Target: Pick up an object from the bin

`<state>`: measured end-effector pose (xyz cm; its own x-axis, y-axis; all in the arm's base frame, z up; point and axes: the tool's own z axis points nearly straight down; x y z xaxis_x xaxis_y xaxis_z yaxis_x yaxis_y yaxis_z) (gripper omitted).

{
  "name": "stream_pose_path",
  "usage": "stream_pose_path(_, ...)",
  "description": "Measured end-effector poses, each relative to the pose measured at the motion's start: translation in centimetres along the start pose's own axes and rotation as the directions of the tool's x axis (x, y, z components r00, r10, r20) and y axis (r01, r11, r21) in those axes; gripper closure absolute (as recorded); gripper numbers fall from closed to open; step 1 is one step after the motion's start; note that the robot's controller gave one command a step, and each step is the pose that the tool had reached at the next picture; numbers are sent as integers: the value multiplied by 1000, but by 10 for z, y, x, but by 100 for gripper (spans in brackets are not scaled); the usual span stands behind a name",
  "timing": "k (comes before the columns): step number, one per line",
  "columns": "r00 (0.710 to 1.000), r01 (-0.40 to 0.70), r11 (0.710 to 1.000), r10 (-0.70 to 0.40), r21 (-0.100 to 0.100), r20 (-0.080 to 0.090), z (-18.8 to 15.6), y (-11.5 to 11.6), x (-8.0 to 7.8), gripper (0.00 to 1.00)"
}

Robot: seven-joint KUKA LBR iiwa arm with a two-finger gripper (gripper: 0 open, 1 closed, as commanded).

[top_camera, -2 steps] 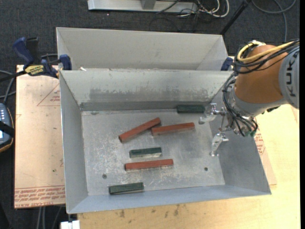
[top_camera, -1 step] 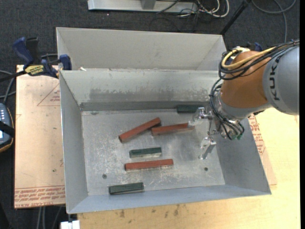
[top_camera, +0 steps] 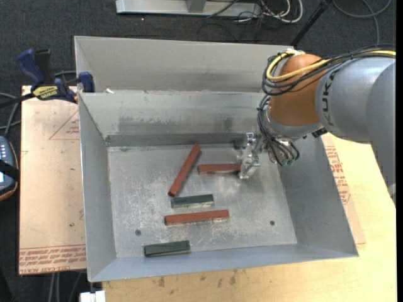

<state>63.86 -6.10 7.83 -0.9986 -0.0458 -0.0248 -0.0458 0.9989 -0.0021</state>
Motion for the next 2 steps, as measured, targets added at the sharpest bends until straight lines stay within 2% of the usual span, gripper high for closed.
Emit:
stream_pose_path(1,1000,0,1000,0,0,0,0,0,0,100)
stream_pose_path(2,998,65,998,-65,-2,-13,-188,3,-10,100)
